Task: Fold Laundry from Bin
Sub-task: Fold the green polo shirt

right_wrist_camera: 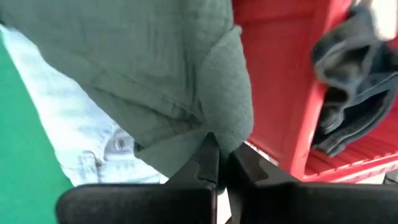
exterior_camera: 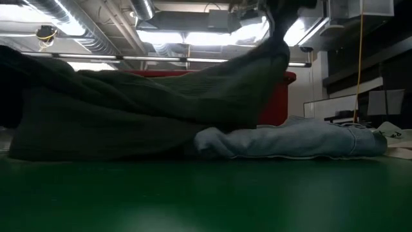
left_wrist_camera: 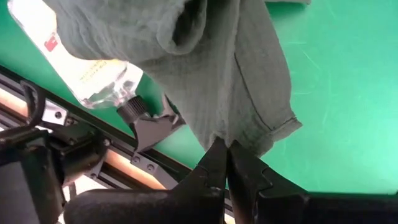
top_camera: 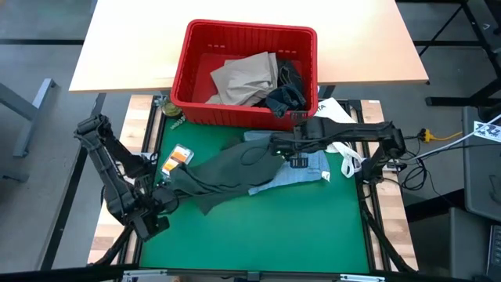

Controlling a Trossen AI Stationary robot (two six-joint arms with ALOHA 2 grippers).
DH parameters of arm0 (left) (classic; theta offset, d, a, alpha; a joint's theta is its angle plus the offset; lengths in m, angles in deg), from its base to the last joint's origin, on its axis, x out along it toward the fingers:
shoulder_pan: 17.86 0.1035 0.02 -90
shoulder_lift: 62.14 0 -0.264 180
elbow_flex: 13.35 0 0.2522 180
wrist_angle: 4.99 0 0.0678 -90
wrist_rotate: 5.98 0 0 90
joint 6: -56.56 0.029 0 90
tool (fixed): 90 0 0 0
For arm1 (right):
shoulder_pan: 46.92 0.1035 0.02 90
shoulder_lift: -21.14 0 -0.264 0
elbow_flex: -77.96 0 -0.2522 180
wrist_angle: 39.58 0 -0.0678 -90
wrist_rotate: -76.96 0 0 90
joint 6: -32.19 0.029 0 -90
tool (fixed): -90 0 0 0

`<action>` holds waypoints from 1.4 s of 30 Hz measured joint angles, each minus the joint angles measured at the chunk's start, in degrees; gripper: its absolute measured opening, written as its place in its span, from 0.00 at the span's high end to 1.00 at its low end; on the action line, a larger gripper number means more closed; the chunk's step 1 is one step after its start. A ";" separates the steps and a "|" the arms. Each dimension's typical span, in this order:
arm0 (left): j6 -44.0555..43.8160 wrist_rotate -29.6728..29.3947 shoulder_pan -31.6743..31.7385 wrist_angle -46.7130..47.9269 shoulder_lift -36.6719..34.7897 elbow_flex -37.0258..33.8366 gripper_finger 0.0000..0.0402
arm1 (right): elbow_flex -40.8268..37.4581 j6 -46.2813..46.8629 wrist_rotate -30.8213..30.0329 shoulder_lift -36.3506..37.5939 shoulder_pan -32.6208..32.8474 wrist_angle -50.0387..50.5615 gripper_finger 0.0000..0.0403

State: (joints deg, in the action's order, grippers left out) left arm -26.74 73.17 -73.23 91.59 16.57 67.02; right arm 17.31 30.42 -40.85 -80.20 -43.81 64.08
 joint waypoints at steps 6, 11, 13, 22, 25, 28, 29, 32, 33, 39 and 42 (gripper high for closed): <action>-0.60 -0.06 -1.67 -2.54 0.02 0.00 0.99 | -3.95 -0.04 2.60 0.00 -2.17 -2.07 0.98; -0.42 -0.07 -2.21 -3.39 0.02 0.00 0.90 | -4.18 -0.20 3.90 0.00 -2.03 -3.64 0.98; -0.64 -0.07 -2.21 -3.39 0.02 0.00 0.84 | -4.18 -0.21 3.96 0.00 -2.00 -3.64 0.98; 1.11 -11.95 -2.14 -7.17 0.00 -0.85 0.61 | -4.18 -0.21 4.50 0.00 -2.03 -3.66 0.98; 4.76 -19.95 -2.11 -11.77 0.02 -3.05 0.58 | -4.18 -0.21 4.50 0.00 -2.03 -3.66 0.98; 9.12 -25.29 -1.30 -16.10 0.02 -5.84 0.57 | -4.18 -0.22 4.50 0.00 -2.03 -3.67 0.98; 10.10 -26.27 -0.95 -17.34 0.02 -6.89 0.57 | -4.18 -0.21 4.50 0.00 -2.03 -3.69 0.98; 12.01 -26.39 -0.03 -21.69 0.02 -10.25 0.58 | -4.18 -0.21 4.50 0.00 -2.03 -3.73 0.98; 13.04 -25.31 0.36 -23.29 0.02 -11.45 0.58 | -4.18 -0.21 4.52 0.00 -2.03 -3.77 0.98; 16.39 -21.23 0.72 -32.17 0.04 -18.57 0.62 | -4.18 -0.21 4.51 0.00 -2.03 -4.75 0.98; 16.38 -21.06 0.72 -34.67 0.04 -21.70 0.63 | -4.18 -0.21 4.52 0.00 -2.03 -4.79 0.98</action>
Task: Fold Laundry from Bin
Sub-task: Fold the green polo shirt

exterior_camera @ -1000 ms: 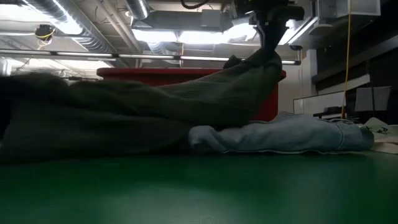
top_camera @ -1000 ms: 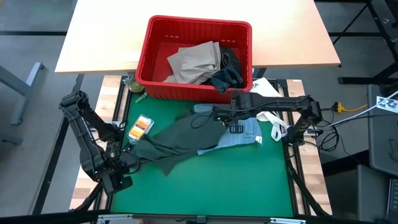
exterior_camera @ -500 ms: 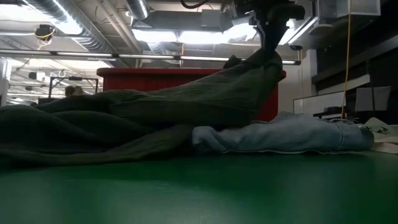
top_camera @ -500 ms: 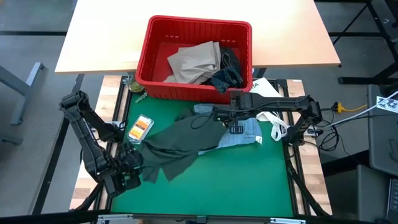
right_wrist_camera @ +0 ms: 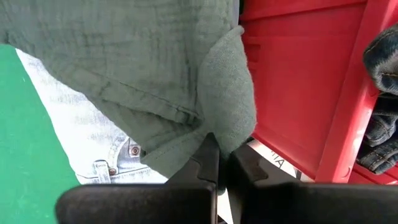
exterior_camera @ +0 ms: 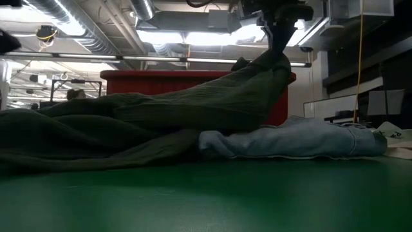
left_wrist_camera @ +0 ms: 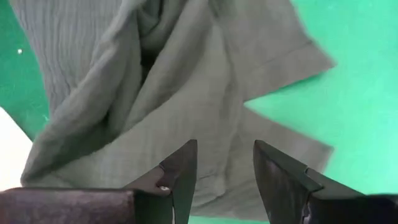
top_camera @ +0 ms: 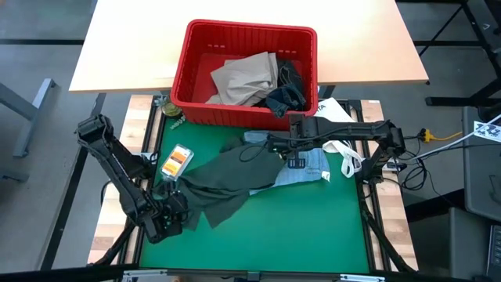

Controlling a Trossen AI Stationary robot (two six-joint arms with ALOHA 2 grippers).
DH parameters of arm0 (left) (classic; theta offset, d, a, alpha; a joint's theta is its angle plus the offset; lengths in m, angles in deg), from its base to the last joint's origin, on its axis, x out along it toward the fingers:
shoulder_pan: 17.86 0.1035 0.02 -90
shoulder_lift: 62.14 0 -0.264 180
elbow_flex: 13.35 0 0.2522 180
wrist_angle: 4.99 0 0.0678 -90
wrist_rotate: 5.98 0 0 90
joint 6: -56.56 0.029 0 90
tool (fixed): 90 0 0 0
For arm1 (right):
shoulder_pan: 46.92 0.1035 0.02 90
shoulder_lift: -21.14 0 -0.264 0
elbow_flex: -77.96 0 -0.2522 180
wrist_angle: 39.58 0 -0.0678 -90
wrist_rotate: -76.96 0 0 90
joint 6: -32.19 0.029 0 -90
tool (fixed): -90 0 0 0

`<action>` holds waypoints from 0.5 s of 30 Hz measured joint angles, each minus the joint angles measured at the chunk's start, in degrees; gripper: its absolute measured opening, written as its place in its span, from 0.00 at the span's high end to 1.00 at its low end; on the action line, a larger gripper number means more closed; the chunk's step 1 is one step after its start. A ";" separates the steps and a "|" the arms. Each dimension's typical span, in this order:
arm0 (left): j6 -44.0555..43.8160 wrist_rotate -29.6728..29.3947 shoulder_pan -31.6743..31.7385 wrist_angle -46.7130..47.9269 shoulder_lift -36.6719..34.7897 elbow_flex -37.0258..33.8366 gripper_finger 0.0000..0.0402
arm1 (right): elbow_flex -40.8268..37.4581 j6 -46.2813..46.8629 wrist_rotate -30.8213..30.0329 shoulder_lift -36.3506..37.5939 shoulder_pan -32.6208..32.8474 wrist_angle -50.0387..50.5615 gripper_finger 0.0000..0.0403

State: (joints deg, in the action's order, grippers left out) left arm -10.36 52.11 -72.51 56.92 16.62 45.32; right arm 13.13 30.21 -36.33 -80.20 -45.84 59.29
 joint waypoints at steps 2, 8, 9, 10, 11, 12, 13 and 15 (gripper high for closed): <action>0.02 0.40 0.00 -1.75 0.00 -1.93 0.63 | 0.00 0.00 0.00 0.00 0.00 -0.01 0.98; 0.04 4.16 0.00 -7.30 0.00 -6.63 0.63 | 0.02 0.00 0.00 0.00 0.00 -0.01 0.98; 0.04 4.63 0.00 -8.50 0.00 -7.27 0.63 | 0.02 0.00 0.00 0.00 0.00 -0.01 0.98; 0.05 4.88 0.00 -9.65 0.00 -7.88 0.63 | 0.02 0.00 0.00 0.00 0.00 0.00 0.98; 0.05 4.88 0.00 -10.33 0.00 -8.45 0.63 | 0.02 0.00 0.00 0.00 0.00 0.01 0.98; 0.05 4.86 0.00 -10.94 0.00 -9.08 0.63 | 0.02 0.00 0.00 0.00 0.00 -0.01 0.98; 0.03 4.71 0.00 -11.29 0.00 -9.68 0.63 | 0.02 0.00 0.00 0.00 0.00 0.00 0.98; 0.00 4.45 0.00 -11.71 0.00 -10.74 0.63 | 0.02 0.00 0.01 0.00 0.00 0.00 0.98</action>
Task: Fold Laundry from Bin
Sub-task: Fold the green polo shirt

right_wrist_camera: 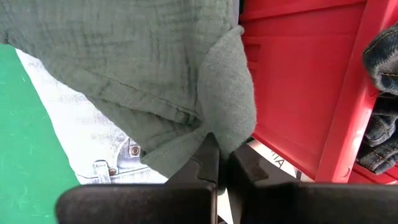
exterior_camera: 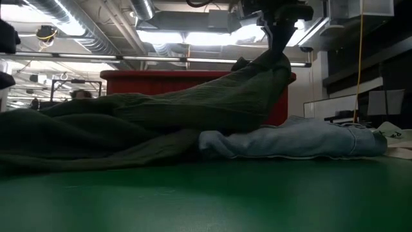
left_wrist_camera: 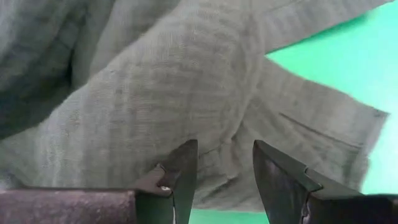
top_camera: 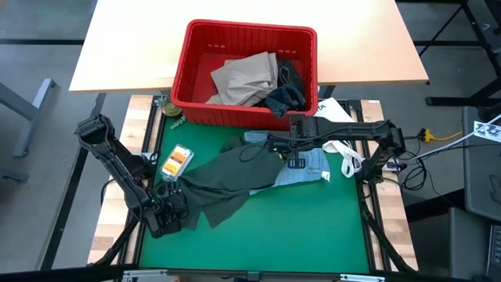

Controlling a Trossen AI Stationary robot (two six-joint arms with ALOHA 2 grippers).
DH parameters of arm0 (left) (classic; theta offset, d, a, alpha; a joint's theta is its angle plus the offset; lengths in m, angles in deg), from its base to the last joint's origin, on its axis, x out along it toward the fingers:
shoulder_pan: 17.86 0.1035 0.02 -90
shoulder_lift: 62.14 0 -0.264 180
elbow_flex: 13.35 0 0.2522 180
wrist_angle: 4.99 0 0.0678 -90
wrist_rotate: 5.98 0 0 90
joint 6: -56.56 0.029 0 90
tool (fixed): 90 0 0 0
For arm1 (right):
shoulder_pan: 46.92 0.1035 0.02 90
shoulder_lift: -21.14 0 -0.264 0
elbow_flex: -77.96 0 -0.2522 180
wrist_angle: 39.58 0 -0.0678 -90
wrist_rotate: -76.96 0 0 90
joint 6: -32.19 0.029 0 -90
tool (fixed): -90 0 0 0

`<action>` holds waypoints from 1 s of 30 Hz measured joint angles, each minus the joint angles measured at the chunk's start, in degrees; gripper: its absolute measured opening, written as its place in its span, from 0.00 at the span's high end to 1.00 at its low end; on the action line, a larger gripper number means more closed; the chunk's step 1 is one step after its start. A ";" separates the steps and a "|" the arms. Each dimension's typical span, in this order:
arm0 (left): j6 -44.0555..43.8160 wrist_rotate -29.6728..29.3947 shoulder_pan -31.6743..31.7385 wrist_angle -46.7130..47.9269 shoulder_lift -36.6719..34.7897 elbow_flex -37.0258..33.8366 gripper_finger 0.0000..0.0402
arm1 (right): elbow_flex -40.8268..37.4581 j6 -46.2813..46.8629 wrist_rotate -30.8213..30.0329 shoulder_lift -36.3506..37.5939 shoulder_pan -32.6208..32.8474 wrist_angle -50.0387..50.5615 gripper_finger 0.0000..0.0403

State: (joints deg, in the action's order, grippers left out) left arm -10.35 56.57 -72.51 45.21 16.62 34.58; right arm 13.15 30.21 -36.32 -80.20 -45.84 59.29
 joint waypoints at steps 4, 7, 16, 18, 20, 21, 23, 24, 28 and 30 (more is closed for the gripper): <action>-0.04 0.39 0.00 -0.12 0.00 -1.55 0.63 | 0.00 0.00 -0.01 0.00 0.00 -0.01 0.98; -0.39 1.43 0.00 -0.20 0.00 -2.21 0.65 | 0.02 0.00 -0.01 0.00 0.00 0.00 0.98; -5.85 2.50 0.00 -0.07 -0.02 -2.41 0.94 | 0.02 0.00 -0.07 0.00 0.00 -0.13 0.98; -7.36 3.66 0.00 0.57 -0.02 -1.93 0.98 | 0.02 0.00 -0.13 0.00 0.00 -0.35 0.98; -7.95 5.01 0.00 1.21 -0.02 -1.07 0.98 | 0.02 0.00 -1.74 0.00 0.02 -1.38 0.98; -7.96 5.53 0.00 1.60 -0.02 -0.49 0.98 | 0.02 -0.03 -3.44 0.00 0.02 -2.20 0.98; -7.79 6.97 0.00 2.14 -0.02 0.82 0.99 | 0.02 -1.30 -7.08 0.00 0.02 -3.86 0.98; -7.71 7.85 0.00 2.52 -0.02 1.43 0.99 | 0.02 -2.67 -8.07 0.00 0.02 -4.70 0.98; -7.67 10.97 -0.02 6.52 -0.02 3.82 0.99 | 0.02 -5.80 -9.16 0.00 -0.12 -8.31 0.95; -7.76 12.15 -0.12 9.02 -0.02 4.87 0.99 | 0.02 -5.84 -8.32 0.00 -0.42 -9.73 0.89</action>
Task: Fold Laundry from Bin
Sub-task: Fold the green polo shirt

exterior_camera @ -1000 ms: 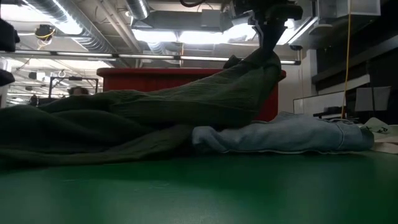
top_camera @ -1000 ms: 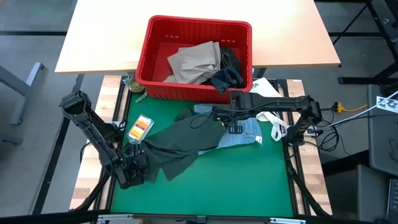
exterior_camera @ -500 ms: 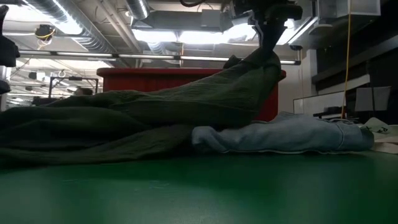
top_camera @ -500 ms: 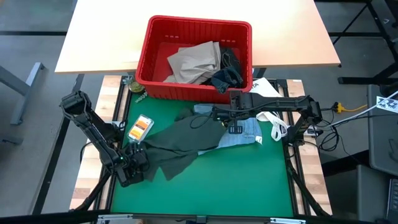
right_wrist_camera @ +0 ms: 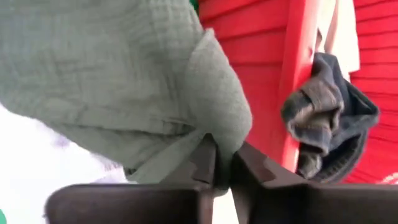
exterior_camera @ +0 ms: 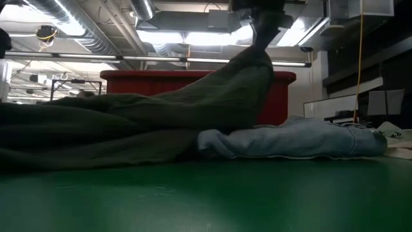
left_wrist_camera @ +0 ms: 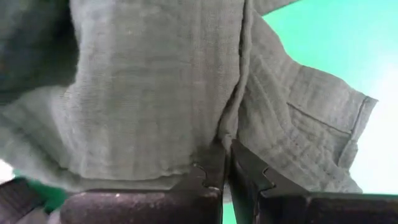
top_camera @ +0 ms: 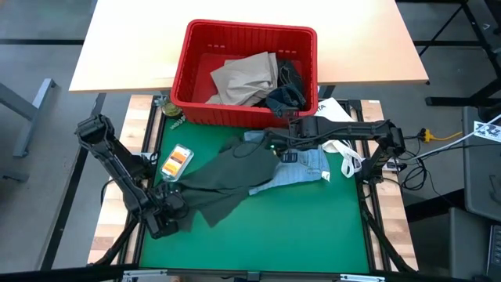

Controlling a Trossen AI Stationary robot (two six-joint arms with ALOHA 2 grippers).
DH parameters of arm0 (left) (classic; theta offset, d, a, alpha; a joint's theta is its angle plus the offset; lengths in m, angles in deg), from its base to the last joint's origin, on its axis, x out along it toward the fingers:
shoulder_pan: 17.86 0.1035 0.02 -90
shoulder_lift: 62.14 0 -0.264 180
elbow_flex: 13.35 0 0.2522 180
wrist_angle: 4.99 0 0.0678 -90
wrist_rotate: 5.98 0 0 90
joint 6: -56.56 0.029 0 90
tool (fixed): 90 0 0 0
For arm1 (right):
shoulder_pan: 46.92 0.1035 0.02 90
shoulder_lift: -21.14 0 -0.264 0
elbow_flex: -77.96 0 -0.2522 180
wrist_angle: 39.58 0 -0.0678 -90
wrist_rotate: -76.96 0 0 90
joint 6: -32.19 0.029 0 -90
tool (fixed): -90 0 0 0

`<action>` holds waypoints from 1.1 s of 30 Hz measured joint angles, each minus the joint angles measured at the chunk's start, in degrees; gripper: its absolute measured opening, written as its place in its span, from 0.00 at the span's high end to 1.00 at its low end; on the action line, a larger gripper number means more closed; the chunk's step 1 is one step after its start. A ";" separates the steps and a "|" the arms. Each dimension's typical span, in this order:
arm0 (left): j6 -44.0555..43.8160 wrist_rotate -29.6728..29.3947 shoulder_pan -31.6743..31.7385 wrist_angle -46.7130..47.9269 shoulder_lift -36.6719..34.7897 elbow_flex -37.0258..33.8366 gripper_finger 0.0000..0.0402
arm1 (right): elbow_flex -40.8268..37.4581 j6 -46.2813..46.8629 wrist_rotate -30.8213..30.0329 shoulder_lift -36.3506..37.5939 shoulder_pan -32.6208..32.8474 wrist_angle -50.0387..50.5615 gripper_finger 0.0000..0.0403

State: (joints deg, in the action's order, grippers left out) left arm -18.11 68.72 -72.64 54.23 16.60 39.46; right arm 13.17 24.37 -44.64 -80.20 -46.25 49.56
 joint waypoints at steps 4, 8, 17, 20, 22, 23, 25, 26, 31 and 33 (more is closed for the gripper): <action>-0.26 1.32 -0.18 3.92 0.00 1.43 0.99 | 0.00 -0.04 1.67 0.00 -0.75 -1.64 0.73; -0.26 1.30 -0.18 3.97 0.00 1.46 0.99 | 0.00 -0.04 1.24 0.00 -1.55 -1.65 0.61; -0.39 1.12 -0.16 3.83 0.00 1.46 0.99 | 0.00 -0.58 4.24 0.00 -3.07 9.41 0.51; -1.15 1.08 -0.16 3.80 0.00 1.48 0.99 | 0.00 -0.13 10.45 0.04 -2.63 10.60 0.51; -1.68 1.06 -0.16 3.76 0.00 1.49 0.99 | 0.00 -0.07 17.57 0.04 -1.49 9.49 0.51; -1.74 1.03 -0.16 3.64 0.00 1.47 0.99 | -0.11 -0.04 20.72 0.04 -0.63 8.22 0.51; -1.79 0.86 -0.17 3.26 0.00 1.49 0.99 | -1.23 -0.04 24.73 0.11 1.67 4.09 0.51; -1.84 0.59 -0.18 3.07 0.00 1.49 0.98 | -1.92 -0.16 25.36 0.11 2.98 2.40 0.51; -1.86 -0.58 -0.16 2.70 0.00 1.51 0.98 | -6.57 -3.92 20.38 0.13 10.63 -5.29 0.51; -1.86 -0.61 -0.16 2.50 0.00 1.51 0.98 | -9.40 -4.85 15.09 0.04 13.88 -8.69 0.51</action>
State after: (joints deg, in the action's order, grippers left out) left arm -19.97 68.11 -72.80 56.73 16.60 40.97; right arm 3.77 19.52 -29.55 -80.15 -32.38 40.87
